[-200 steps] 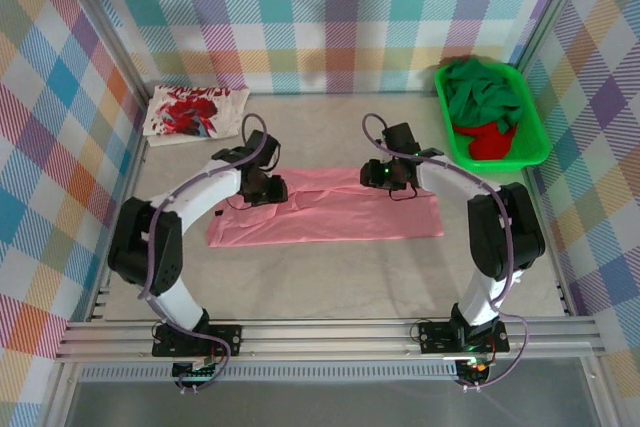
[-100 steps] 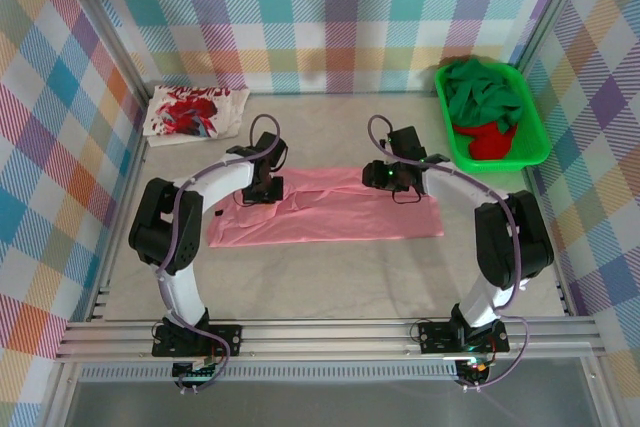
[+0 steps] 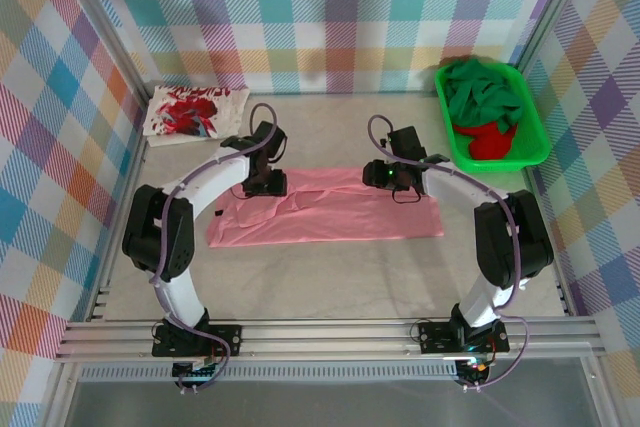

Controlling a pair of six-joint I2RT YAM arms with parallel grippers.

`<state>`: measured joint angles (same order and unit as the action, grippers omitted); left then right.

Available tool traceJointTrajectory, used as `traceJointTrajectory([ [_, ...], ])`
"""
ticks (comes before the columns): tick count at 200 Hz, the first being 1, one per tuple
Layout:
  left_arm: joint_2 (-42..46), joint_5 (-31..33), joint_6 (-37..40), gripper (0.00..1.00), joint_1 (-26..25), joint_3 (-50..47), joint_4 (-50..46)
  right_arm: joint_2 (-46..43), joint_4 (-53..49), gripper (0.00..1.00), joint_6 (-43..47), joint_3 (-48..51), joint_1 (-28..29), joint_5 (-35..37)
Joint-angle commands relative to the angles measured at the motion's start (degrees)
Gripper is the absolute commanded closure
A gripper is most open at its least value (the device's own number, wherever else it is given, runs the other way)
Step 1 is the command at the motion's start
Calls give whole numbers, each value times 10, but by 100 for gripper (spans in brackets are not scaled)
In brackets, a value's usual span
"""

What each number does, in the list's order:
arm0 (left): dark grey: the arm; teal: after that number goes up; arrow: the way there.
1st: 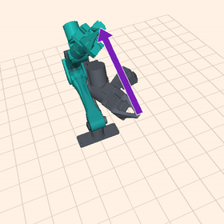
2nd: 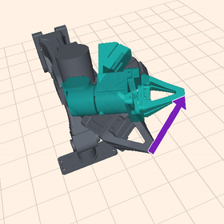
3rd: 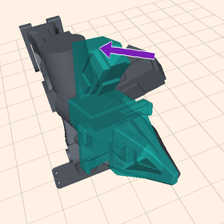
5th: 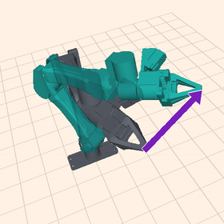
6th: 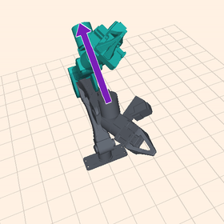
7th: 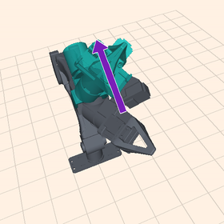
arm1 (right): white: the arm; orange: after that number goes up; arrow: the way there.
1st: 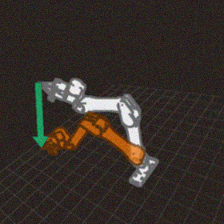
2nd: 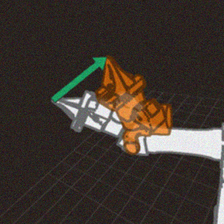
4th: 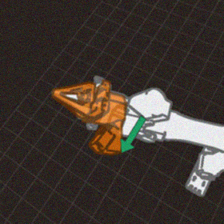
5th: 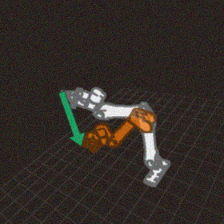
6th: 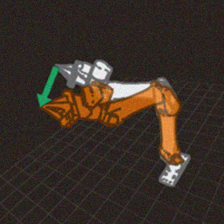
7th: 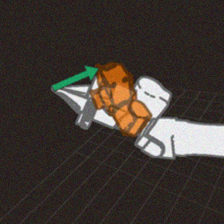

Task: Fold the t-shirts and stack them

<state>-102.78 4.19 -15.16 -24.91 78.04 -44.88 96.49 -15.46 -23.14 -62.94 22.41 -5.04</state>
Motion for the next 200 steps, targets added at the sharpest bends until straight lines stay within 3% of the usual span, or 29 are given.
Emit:
traceJointTrajectory([
  [1, -28, 23, 8, 41, -9, -10, 9, 9, 17, 56, -2, 0, -4, -9],
  [20, -52, 37, 9, 51, -9, -7, 14, 3, 11, 56, -1, 0, -5, -5],
  [39, -55, 48, 9, 71, -9, -10, 24, -3, 6, 56, 4, 2, -4, 5],
  [64, -54, 51, 8, 79, -8, -9, 25, -7, 7, 56, 5, 4, -4, 12],
  [71, -54, 49, 7, 77, -8, -6, 21, -6, 8, 56, 5, 4, -4, 11],
  [86, -50, 37, 7, 60, -8, -6, 20, -4, 9, 56, 3, 2, -5, 5],
  [103, -43, 14, 4, 51, -10, -18, 33, -1, 12, 56, 0, 1, -5, 1],
  [120, -52, 2, -5, 51, -9, -29, 52, -1, 17, 56, 0, 2, -4, -2],
  [134, -65, 7, -10, 59, -9, -41, 74, 3, 21, 56, -2, 0, -4, -6],
  [169, -69, 32, -15, 100, -6, -21, 43, 2, 12, 56, -2, -4, -5, -7],
  [200, -20, 12, -4, 100, -6, -2, -8, -5, 4, 55, 6, -6, -4, 10],
])
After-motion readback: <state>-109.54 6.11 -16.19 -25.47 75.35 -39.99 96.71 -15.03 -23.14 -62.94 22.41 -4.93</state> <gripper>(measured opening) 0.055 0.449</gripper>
